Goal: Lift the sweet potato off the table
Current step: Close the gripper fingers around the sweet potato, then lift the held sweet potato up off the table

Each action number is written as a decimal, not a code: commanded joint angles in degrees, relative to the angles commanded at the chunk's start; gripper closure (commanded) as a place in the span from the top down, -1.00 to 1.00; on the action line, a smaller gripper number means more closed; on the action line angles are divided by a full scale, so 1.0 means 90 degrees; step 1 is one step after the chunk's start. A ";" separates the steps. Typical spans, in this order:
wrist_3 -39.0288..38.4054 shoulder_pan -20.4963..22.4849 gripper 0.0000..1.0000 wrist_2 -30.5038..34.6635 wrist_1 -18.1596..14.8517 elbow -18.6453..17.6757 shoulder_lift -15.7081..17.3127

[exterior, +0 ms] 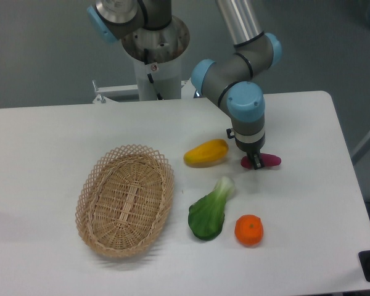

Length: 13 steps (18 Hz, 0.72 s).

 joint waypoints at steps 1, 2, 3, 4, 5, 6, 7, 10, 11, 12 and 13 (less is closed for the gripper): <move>-0.0029 0.0000 -0.43 -0.0019 -0.0059 0.0186 0.0010; -0.0203 0.0010 -0.42 -0.0058 -0.0127 0.0304 0.0029; -0.0534 0.0010 -0.42 -0.0059 -0.0176 0.0421 0.0049; -0.0856 0.0010 -0.42 -0.0126 -0.0196 0.0538 0.0088; -0.1159 -0.0029 -0.42 -0.0291 -0.0196 0.0617 0.0117; -0.1462 -0.0049 -0.41 -0.0515 -0.0196 0.0675 0.0185; -0.1794 -0.0078 -0.41 -0.0817 -0.0206 0.0705 0.0273; -0.2664 -0.0127 -0.40 -0.1590 -0.0507 0.0754 0.0711; -0.2840 -0.0175 -0.40 -0.1785 -0.0731 0.0822 0.0877; -0.2987 -0.0205 -0.40 -0.1961 -0.1013 0.0919 0.1014; -0.3201 -0.0224 -0.40 -0.2137 -0.1287 0.1046 0.1122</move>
